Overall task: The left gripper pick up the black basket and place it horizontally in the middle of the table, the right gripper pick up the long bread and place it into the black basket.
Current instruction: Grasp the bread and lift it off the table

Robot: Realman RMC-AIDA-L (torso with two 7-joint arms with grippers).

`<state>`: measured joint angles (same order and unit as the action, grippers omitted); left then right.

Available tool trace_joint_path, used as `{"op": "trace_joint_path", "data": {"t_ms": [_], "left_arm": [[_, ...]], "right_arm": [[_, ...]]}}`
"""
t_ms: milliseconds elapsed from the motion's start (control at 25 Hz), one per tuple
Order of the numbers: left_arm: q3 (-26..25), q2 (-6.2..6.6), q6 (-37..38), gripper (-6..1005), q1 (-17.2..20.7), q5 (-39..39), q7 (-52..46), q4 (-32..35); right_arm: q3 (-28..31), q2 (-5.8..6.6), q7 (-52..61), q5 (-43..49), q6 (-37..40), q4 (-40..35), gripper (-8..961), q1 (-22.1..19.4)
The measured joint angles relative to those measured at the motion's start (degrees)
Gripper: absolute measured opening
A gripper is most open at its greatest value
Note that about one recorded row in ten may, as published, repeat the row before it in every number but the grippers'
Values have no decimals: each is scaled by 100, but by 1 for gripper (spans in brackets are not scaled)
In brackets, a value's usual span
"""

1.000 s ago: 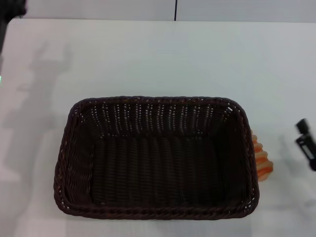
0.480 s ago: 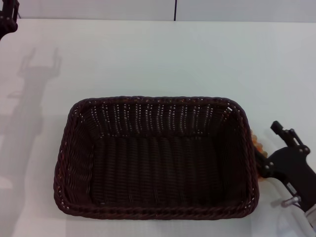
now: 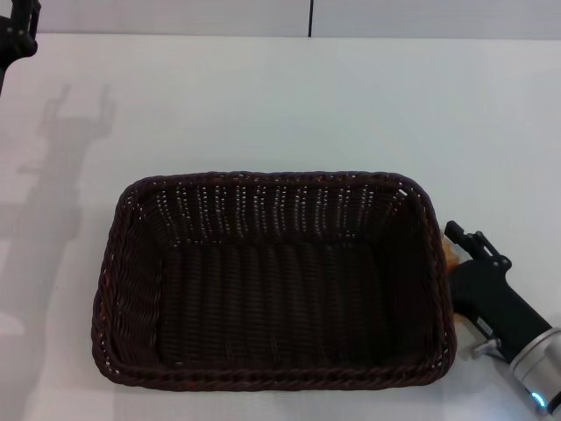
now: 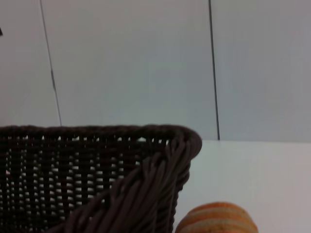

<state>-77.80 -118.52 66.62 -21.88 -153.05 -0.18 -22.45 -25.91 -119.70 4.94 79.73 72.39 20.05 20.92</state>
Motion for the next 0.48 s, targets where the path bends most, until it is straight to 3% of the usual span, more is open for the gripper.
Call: {"op": "trace_joint_path", "data": {"t_ms": [320, 480], "left_arm": [[81, 4, 16, 591, -8, -10, -11, -5], [90, 5, 11, 591, -14, -14, -11, 0]], "right_arm": [[207, -7, 14, 0, -194, 56, 783, 6], [293, 5, -37, -22, 191, 77, 685, -134]]}}
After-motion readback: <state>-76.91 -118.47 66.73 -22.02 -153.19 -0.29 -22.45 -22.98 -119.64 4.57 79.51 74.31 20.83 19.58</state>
